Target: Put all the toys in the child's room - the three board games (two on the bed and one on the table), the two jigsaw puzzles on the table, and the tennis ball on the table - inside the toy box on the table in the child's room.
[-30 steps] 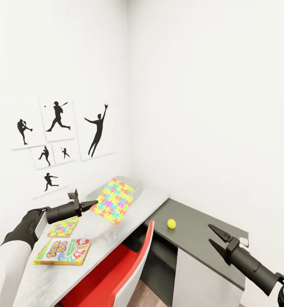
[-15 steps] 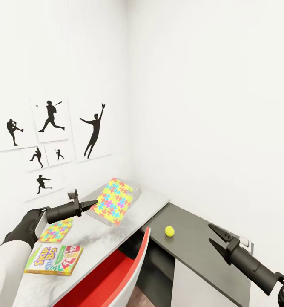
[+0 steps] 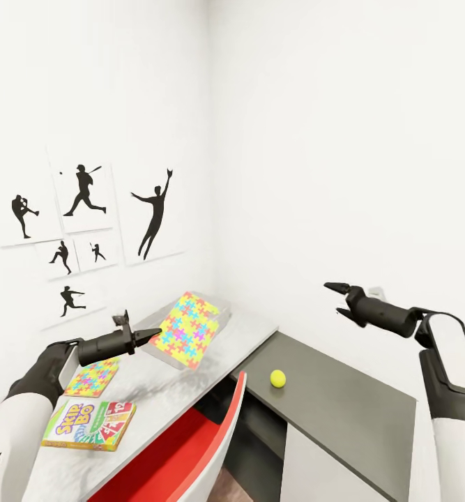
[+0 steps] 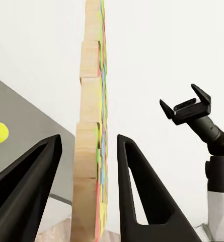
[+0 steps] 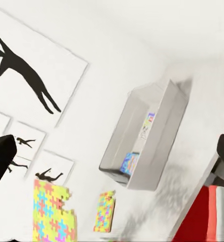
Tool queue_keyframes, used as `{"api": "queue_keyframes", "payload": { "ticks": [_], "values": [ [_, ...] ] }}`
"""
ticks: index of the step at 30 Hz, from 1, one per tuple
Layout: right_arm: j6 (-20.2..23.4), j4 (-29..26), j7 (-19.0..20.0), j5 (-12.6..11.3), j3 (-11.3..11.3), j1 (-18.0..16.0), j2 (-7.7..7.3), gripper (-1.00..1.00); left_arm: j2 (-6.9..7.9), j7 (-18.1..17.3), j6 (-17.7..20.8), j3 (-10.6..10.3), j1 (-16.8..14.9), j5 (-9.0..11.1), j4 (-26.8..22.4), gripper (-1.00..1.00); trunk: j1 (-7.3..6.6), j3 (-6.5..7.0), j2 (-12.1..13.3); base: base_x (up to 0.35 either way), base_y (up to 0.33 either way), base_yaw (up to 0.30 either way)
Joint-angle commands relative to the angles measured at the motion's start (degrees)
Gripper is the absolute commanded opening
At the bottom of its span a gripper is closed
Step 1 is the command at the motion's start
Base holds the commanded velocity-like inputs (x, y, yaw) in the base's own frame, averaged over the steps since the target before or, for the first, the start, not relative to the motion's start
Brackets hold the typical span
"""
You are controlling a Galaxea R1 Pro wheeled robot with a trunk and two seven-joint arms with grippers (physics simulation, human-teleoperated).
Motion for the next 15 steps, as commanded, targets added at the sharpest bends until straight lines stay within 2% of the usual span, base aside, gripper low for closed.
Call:
{"api": "queue_keyframes", "payload": {
  "ticks": [1,4,15],
  "values": [
    [0.4,2.3,-1.2,-0.7,0.3,-1.0,0.00,1.00,0.08,-0.1,0.6,0.0,0.0,0.0,0.0,-1.00,0.02,-0.02,0.0,0.000,0.000,0.000],
    [0.5,5.9,-2.1,-1.0,0.8,-2.2,0.28,1.00,0.35,-0.1,0.7,0.0,0.0,-0.2,0.0,-1.00,0.02,-0.02,0.0,0.000,0.000,0.000],
    [0.5,6.8,-2.4,-0.6,1.0,-2.0,0.70,1.00,0.51,-0.2,0.6,0.1,0.0,-0.3,0.0,-1.00,0.02,-0.08,0.0,0.003,0.000,0.000]
  ]
}}
